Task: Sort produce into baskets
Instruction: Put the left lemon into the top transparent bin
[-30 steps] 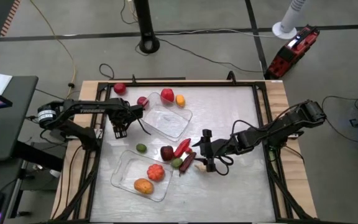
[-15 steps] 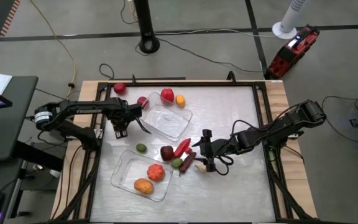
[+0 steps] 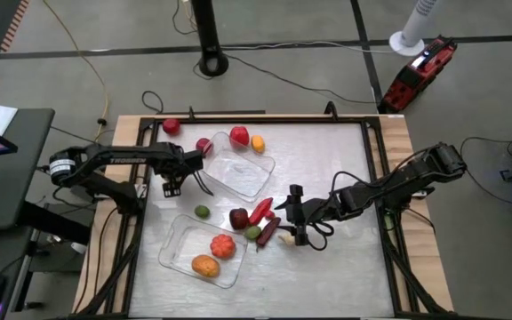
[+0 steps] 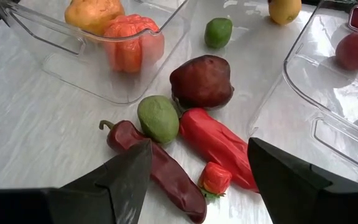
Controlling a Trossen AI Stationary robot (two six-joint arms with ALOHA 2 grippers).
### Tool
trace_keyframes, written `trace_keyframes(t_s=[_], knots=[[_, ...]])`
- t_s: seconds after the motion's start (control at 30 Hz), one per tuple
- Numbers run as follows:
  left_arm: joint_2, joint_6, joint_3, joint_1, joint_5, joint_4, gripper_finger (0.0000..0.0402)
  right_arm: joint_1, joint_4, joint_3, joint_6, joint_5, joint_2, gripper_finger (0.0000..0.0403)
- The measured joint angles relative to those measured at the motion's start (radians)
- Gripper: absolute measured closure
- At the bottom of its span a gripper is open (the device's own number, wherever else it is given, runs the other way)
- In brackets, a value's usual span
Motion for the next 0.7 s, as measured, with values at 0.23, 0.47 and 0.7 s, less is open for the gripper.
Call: trace_keyframes(t_s=[0.23, 0.47, 0.7], knots=[[0.001, 0.051, -0.045, 0.0, -0.028, 0.036, 0.0084, 0.0, 0.0, 0.0, 0.0, 0.0, 0.0, 0.011], [0.001, 0.064, -0.058, 0.0, -0.066, 0.077, 0.0153, -0.002, 0.0, 0.0, 0.0, 0.0, 0.0, 0.011], [0.001, 0.06, -0.047, 0.0, -0.063, 0.068, 0.0208, -0.002, 0.001, 0.0, 0.0, 0.0, 0.0, 0.011]])
